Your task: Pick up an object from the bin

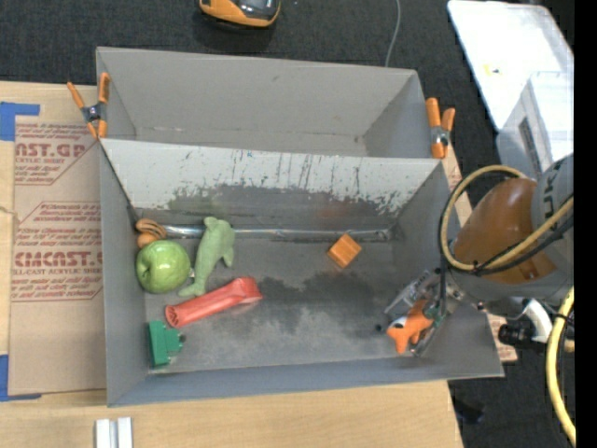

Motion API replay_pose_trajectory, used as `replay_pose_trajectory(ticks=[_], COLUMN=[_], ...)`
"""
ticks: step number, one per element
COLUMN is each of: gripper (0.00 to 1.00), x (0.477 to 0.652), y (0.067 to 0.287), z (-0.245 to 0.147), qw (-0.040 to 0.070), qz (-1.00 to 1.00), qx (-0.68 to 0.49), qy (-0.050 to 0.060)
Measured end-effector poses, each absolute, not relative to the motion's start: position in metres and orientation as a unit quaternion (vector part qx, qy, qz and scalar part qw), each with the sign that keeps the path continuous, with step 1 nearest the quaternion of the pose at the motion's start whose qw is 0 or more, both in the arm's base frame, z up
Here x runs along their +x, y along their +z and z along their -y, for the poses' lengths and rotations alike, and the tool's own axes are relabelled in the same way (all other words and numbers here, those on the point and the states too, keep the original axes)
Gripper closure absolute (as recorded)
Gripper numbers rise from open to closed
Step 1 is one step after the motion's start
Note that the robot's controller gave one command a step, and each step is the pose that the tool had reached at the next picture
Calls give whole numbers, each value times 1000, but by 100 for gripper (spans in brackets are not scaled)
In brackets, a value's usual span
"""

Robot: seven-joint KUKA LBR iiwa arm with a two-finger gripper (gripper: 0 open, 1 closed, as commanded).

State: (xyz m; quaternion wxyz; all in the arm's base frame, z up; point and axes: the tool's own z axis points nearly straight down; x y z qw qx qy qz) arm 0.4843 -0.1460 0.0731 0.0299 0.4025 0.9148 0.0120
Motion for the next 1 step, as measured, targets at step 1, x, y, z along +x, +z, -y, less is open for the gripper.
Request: replay_pose_trajectory(ticks=[1], gripper=[100], x=[488], y=[73], z=[148], qw=[30], qz=[-917], qx=[398], qy=[13])
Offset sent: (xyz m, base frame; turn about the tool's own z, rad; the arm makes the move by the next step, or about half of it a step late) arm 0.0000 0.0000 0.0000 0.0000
